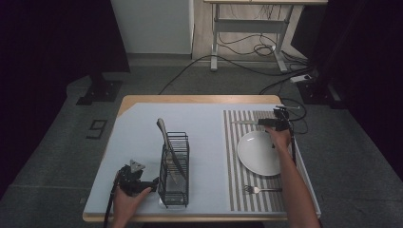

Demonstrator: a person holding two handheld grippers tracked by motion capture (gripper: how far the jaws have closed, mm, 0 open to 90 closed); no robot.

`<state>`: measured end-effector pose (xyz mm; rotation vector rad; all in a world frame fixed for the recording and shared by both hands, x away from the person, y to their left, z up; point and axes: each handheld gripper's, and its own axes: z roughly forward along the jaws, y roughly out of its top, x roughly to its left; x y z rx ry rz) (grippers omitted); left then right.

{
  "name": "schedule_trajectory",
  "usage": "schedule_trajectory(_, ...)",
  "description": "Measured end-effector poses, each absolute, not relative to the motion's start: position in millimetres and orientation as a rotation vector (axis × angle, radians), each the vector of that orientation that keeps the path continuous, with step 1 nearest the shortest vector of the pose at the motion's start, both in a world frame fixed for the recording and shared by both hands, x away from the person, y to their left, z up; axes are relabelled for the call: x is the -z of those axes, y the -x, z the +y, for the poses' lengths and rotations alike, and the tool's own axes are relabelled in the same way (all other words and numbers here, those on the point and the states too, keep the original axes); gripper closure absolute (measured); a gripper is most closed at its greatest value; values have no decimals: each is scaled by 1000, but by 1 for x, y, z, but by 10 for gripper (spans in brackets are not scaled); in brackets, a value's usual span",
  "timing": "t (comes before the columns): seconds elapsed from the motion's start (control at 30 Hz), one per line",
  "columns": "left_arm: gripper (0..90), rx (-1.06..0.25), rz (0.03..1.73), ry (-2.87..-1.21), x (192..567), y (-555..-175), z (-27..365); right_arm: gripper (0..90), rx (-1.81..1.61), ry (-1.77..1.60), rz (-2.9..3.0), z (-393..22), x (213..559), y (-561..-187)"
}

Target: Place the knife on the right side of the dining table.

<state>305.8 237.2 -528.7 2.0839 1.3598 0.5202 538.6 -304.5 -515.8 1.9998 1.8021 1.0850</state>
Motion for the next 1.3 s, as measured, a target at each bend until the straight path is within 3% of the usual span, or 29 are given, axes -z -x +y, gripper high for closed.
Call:
schedule_trajectory(0.8, 0, -520, 1360, -2084, 529, -306, 237, 429, -1136, -2005, 1769, -310, 516, -536)
schedule_trajectory(1.3, 0, -520, 1361, -2082, 529, -306, 237, 422, -1296, -1786, 1838, -292, 479, -477)
